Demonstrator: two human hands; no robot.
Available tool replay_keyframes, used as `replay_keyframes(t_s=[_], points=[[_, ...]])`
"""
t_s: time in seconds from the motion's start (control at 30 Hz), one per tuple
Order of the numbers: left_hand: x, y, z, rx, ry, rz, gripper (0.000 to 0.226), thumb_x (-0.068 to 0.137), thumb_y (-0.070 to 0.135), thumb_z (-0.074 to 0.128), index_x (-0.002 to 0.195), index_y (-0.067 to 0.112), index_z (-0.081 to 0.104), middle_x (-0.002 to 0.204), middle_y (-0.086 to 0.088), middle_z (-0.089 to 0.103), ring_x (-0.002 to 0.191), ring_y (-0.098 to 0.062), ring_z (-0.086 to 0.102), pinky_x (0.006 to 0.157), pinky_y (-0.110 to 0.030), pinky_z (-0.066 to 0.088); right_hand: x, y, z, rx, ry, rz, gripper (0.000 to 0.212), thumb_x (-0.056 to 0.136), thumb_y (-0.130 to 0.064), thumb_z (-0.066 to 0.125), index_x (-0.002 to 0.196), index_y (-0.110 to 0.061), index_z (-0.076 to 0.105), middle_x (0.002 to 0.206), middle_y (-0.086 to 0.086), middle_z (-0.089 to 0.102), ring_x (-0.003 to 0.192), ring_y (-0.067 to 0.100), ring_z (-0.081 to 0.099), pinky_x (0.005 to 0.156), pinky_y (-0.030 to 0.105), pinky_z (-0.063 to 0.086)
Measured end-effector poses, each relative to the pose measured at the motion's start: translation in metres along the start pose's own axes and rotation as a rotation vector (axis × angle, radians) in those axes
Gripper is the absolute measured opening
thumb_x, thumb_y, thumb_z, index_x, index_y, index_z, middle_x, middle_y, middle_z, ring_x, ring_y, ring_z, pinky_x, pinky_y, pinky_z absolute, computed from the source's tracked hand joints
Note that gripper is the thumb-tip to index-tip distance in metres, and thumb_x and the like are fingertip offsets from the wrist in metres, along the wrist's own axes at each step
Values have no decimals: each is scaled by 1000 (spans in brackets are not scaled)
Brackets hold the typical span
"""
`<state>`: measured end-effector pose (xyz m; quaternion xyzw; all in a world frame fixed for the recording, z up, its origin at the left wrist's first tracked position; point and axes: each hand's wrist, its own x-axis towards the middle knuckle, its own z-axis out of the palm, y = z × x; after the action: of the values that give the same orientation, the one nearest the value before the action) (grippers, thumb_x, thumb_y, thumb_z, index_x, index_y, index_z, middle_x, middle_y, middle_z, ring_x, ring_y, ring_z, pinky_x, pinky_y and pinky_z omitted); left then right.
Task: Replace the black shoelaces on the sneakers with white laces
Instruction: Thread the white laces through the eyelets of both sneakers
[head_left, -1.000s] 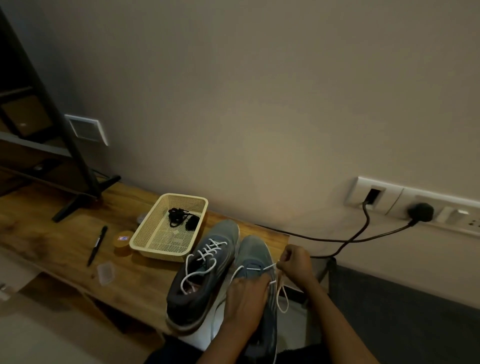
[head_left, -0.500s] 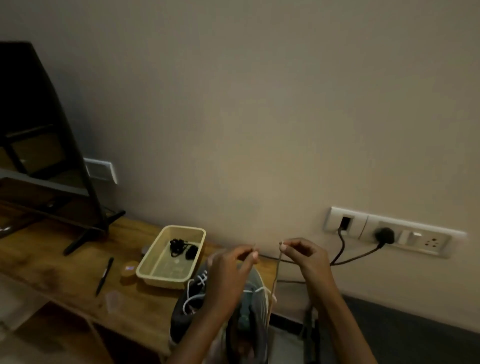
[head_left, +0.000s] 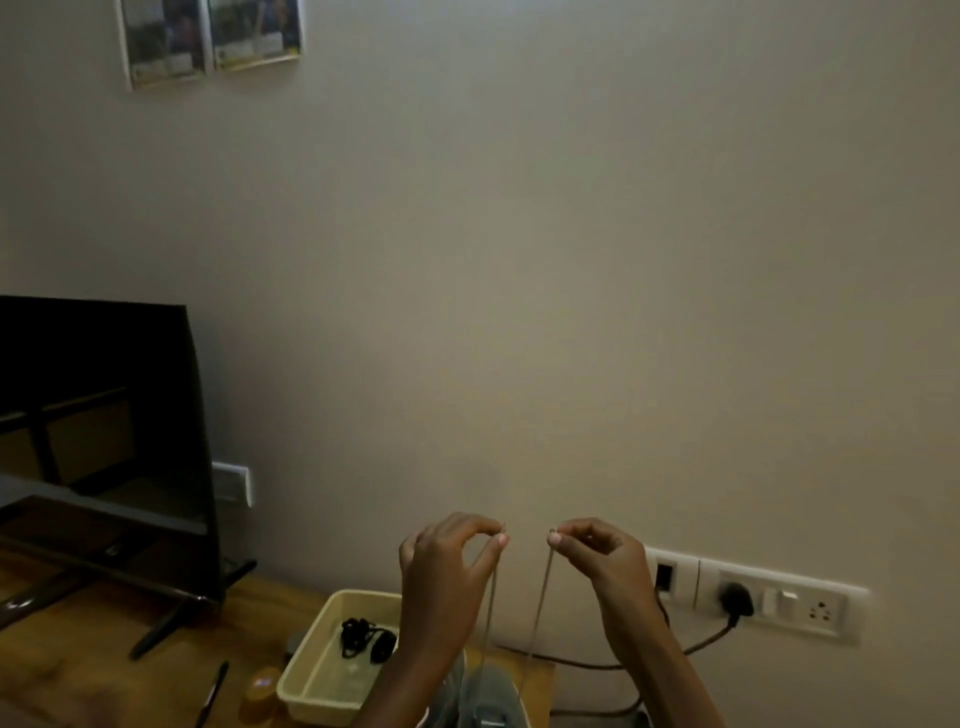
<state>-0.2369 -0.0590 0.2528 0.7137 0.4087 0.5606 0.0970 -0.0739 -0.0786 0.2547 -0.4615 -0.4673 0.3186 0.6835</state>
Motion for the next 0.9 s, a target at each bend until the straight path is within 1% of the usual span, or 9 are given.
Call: replay_keyframes(t_s=[0.23, 0.33, 0.43, 0.53, 0.63, 0.7, 0.73, 0.83, 0.9], points=[[7, -11, 4, 17, 38, -31, 36, 76, 23, 77, 70, 50, 54, 83, 27, 62, 89, -7, 61, 83, -49, 48, 5, -4, 2, 6, -19, 18, 7, 73, 1, 72, 79, 5, 69, 77, 9, 69, 73, 12, 64, 59, 10, 48], [4, -20, 11, -110, -20, -107, 24, 83, 20, 70, 72, 38, 58, 80, 21, 64, 89, -2, 60, 85, -40, 50, 8, 6, -2, -5, -18, 19, 9, 77, 0, 70, 82, 8, 67, 80, 11, 69, 72, 10, 62, 58, 10, 47], [-12, -39, 27, -179, -155, -218, 18, 86, 22, 66, 72, 29, 57, 75, 13, 64, 81, 1, 60, 77, -31, 51, 12, 33, -8, -81, 9, 49, 5, 82, 2, 62, 79, 5, 62, 76, 15, 67, 67, 14, 61, 56, 11, 46], [-39, -74, 56, -172, -372, -375, 20, 86, 20, 66, 69, 24, 56, 68, 8, 61, 72, -12, 60, 73, -36, 50, 16, 82, -18, -175, 62, 152, 9, 84, 3, 60, 75, 2, 60, 67, 13, 61, 59, 16, 55, 51, 15, 45], [-77, -111, 91, -90, -626, -448, 18, 88, 23, 63, 72, 25, 56, 74, 8, 63, 76, -13, 61, 79, -37, 51, 13, 146, -30, -311, 111, 304, 18, 81, 5, 60, 67, -4, 56, 64, 9, 58, 62, 18, 53, 57, 25, 45], [-103, -130, 111, 31, -762, -411, 9, 91, 32, 56, 87, 24, 60, 91, 6, 67, 90, -13, 62, 87, -31, 46, 7, 189, -35, -405, 109, 401, 22, 78, 8, 60, 64, -6, 54, 64, 9, 58, 67, 23, 56, 62, 32, 47], [-113, -139, 120, 110, -806, -348, 14, 92, 35, 51, 96, 25, 59, 100, 6, 66, 99, -12, 59, 93, -30, 40, 5, 209, -36, -462, 92, 436, 23, 77, 10, 61, 62, -8, 54, 64, 8, 59, 69, 25, 58, 63, 32, 48], [-130, -150, 133, 330, -916, -191, 21, 96, 38, 38, 109, 29, 52, 115, 8, 60, 114, -12, 48, 109, -36, 20, 0, 253, -32, -662, -36, 488, 26, 74, 6, 60, 61, -14, 53, 63, 3, 57, 63, 16, 54, 59, 28, 44], [-132, -153, 138, 417, -930, -134, 23, 98, 37, 33, 112, 28, 50, 117, 6, 58, 116, -13, 47, 109, -36, 19, 0, 271, -28, -800, -154, 459, 28, 74, 1, 58, 59, -20, 47, 63, -3, 53, 61, 12, 50, 53, 22, 37]])
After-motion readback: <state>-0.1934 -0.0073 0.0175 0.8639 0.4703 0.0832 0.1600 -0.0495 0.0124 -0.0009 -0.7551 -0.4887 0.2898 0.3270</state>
